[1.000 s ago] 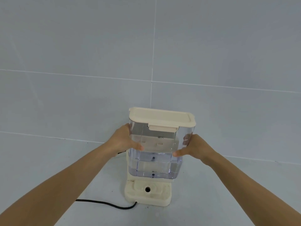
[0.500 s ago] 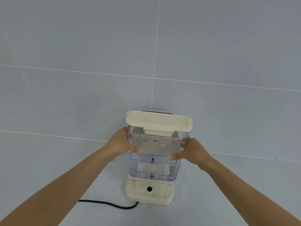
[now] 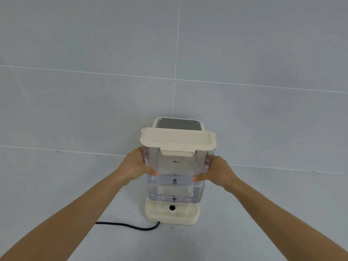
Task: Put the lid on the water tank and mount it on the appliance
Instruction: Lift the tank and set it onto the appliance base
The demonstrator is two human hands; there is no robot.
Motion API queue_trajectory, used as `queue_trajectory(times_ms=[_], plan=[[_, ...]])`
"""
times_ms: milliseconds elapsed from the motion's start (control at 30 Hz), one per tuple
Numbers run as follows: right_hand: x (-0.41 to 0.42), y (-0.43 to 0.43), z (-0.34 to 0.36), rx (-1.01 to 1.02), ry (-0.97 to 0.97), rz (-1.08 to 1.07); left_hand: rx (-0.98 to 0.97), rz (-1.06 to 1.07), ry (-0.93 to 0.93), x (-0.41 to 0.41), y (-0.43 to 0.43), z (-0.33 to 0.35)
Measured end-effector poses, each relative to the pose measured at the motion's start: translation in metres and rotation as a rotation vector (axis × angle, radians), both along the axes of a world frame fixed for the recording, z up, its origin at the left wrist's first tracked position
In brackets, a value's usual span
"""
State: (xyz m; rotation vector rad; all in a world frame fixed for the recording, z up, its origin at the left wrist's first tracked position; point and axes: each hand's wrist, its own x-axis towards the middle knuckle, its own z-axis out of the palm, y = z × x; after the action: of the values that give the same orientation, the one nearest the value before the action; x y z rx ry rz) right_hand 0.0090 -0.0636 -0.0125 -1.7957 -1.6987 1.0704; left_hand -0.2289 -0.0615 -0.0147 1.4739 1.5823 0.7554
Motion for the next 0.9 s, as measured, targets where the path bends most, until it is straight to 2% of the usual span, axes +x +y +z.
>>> queue_trajectory(times_ms=[900], plan=[[-0.001, -0.005, -0.053, -0.034, 0.003, -0.011, -0.027, 0.005, 0.058, 0.000, -0.005, -0.046]])
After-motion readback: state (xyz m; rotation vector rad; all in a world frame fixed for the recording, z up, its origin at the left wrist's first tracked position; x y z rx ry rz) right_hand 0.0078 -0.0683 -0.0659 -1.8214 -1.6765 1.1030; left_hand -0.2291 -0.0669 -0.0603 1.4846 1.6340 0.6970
